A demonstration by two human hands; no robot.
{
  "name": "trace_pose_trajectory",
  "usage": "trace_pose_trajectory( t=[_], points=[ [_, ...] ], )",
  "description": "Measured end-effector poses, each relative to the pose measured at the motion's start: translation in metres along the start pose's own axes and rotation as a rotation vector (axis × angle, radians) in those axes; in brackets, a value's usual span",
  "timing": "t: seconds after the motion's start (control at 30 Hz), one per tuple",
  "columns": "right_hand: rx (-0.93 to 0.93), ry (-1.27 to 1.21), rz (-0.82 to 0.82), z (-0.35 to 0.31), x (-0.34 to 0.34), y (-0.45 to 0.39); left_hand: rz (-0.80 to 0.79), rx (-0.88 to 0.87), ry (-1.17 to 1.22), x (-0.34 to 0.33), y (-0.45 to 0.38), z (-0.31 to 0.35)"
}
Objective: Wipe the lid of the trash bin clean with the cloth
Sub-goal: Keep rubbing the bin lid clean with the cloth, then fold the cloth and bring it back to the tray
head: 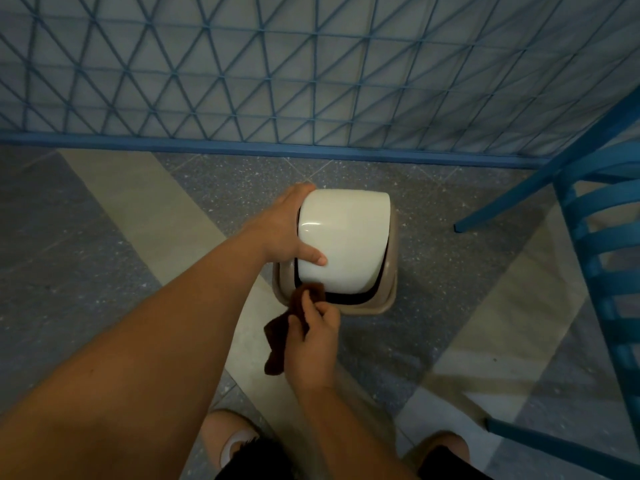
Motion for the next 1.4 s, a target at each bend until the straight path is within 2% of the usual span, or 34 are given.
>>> trace_pose_trajectory(
  t=[0.1,0.2,0.27,0.4,0.47,0.53,0.6,0.63,0.7,0.8,0.97,1.13,1.2,1.23,1.3,1.4],
  points=[
    [-0.097,0.003,-0.135,0.001,0.020,-0.010,-0.023,0.044,-0.067,-0.001,0.000,-0.001],
    [-0.335,-0.372,-0.187,-0.001,0.047,-0.015,0.016,0.090,-0.145,0.004,0.012,0.000],
    [-0.421,-0.564,-0.253,-0.007,0.060,-0.016,0.108,0.181,0.019,0.012,0.027,0.001],
    [-0.503,-0.767,-0.384,-0.028,0.072,-0.013,0.377,0.476,0.391,0.023,0.082,-0.006],
    [-0.534,-0.831,-0.407,-0.041,0.071,-0.008,0.376,0.579,0.555,0.014,0.109,0.000],
    [-0.485,-0.800,-0.454,-0.061,0.067,-0.002,0.176,0.626,0.715,-0.010,0.129,0.017],
    [-0.366,-0.653,-0.474,-0.077,0.063,0.003,-0.075,0.623,0.791,-0.030,0.145,0.040],
    [-0.299,-0.571,-0.450,-0.083,0.064,0.004,-0.151,0.609,0.834,-0.036,0.150,0.049],
    [-0.192,-0.436,-0.362,-0.092,0.071,0.001,-0.150,0.602,0.931,-0.035,0.153,0.057],
    [-0.049,-0.269,-0.274,-0.109,0.085,-0.004,0.040,0.626,0.990,-0.016,0.148,0.052],
    [0.100,-0.159,-0.179,-0.132,0.106,-0.010,0.213,0.510,0.866,0.019,0.140,0.060],
    [0.121,-0.110,-0.215,-0.141,0.106,-0.008,0.268,0.421,0.812,0.042,0.139,0.077],
    [0.157,-0.033,-0.197,-0.146,0.108,-0.011,0.302,0.424,0.861,0.050,0.139,0.084],
    [0.203,0.038,-0.186,-0.149,0.109,-0.013,0.313,0.403,0.812,0.056,0.138,0.089],
    [0.333,0.182,-0.220,-0.158,0.109,-0.012,0.284,0.239,0.523,0.070,0.130,0.108],
    [0.500,0.331,-0.417,-0.174,0.093,-0.001,0.076,-0.079,0.027,0.072,0.117,0.149]
  ],
)
Point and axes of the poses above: each hand's wrist, its own y-axis away from the middle knuckle, its own x-axis out of the back of the hand, z = x × y, the point moved 9 cm from there along -y, towards the middle knuckle, and after that the axes turned 12 degrees about z, right-handed, at the moved point
